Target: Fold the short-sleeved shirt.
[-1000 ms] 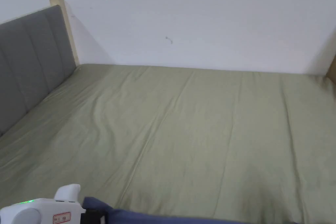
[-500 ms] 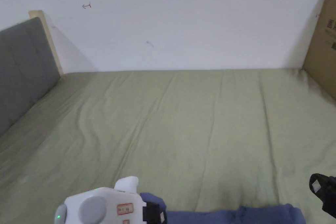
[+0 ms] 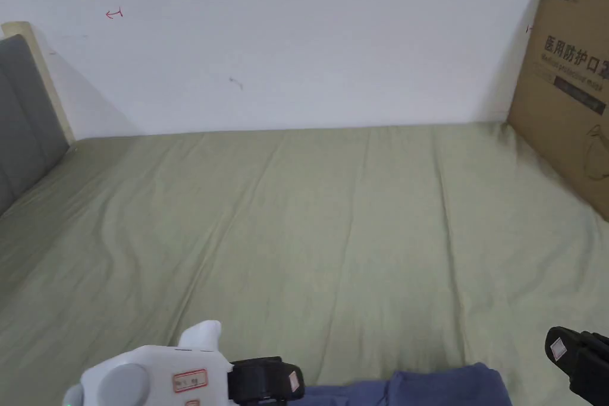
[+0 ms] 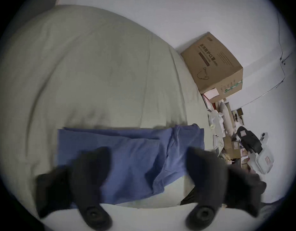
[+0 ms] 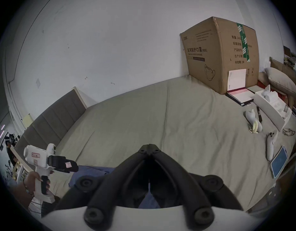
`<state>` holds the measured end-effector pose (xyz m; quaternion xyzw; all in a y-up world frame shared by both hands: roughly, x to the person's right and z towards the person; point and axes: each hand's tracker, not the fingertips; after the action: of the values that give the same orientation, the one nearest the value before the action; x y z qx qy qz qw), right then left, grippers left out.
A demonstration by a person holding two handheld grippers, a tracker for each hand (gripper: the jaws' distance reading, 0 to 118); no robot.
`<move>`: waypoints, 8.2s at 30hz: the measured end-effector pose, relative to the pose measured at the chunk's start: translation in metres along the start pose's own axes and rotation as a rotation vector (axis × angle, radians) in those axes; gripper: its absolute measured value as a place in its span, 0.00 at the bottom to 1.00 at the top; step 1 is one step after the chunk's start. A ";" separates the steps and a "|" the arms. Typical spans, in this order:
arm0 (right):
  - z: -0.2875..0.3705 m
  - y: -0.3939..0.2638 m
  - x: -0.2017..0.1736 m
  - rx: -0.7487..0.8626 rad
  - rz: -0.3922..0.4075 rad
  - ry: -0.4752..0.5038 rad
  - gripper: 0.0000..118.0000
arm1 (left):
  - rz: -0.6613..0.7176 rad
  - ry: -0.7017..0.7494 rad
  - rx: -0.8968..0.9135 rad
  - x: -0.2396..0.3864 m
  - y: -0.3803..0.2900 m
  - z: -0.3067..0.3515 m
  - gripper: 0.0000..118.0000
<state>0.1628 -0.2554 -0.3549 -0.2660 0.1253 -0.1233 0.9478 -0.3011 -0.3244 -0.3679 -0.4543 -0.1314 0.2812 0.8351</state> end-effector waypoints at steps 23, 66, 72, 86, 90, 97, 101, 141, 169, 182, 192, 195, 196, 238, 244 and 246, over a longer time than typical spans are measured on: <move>-0.004 -0.001 -0.020 -0.033 0.087 0.034 0.00 | -0.157 -0.104 -0.257 0.037 -0.046 -0.087 0.03; -0.017 0.008 -0.071 -0.133 0.195 0.082 0.00 | 0.342 -0.438 -0.108 -0.176 -0.038 -0.075 0.06; -0.014 0.008 -0.076 -0.135 0.239 0.108 0.00 | 0.145 -0.254 -0.077 -0.128 -0.023 -0.005 0.06; 0.003 0.004 -0.074 -0.107 0.254 0.166 0.00 | -0.103 0.129 0.088 -0.008 0.015 0.093 0.06; 0.011 0.005 -0.062 -0.109 0.240 0.154 0.00 | -0.090 0.068 0.000 0.026 0.018 0.037 0.06; 0.015 0.001 -0.036 -0.122 0.193 0.111 0.00 | -0.041 0.037 -0.119 0.050 0.008 -0.068 0.31; 0.014 -0.003 -0.028 -0.134 0.172 0.097 0.00 | 0.142 -0.166 -0.131 0.043 -0.001 -0.094 0.95; -0.003 -0.002 -0.021 -0.133 0.069 0.135 0.00 | -0.210 -0.021 0.010 0.095 -0.024 -0.091 0.02; 0.020 0.040 -0.061 0.453 0.210 -0.168 0.00 | -0.401 0.424 0.978 0.110 -0.023 0.106 0.02; -0.101 0.004 -0.073 -0.473 0.094 0.205 0.00 | -0.431 0.416 0.810 0.085 -0.025 0.097 0.02; -0.159 -0.094 -0.058 -0.780 -0.032 0.272 0.00 | -0.199 0.165 0.481 0.004 -0.012 0.085 0.02; -0.163 -0.093 -0.049 -0.793 -0.120 0.294 0.00 | 0.000 -0.110 0.238 -0.046 0.005 0.063 0.02; -0.166 -0.094 -0.047 -0.798 -0.136 0.292 0.00 | 0.058 -0.182 0.175 -0.062 0.007 0.054 0.03; -0.087 -0.054 -0.076 -0.558 0.199 0.289 0.00 | 0.079 -0.214 -0.081 -0.151 0.040 0.056 0.20; -0.054 -0.043 -0.078 -0.517 0.162 0.302 0.00 | 0.065 0.096 -0.071 -0.208 0.078 0.133 0.20; -0.050 -0.041 -0.082 -0.515 0.170 0.283 0.00 | 0.034 0.219 -0.095 -0.223 0.087 0.148 0.20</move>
<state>0.0641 -0.2883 -0.3599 -0.4662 0.3053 -0.0434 0.8292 -0.5816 -0.3171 -0.3507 -0.5235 -0.0447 0.2376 0.8170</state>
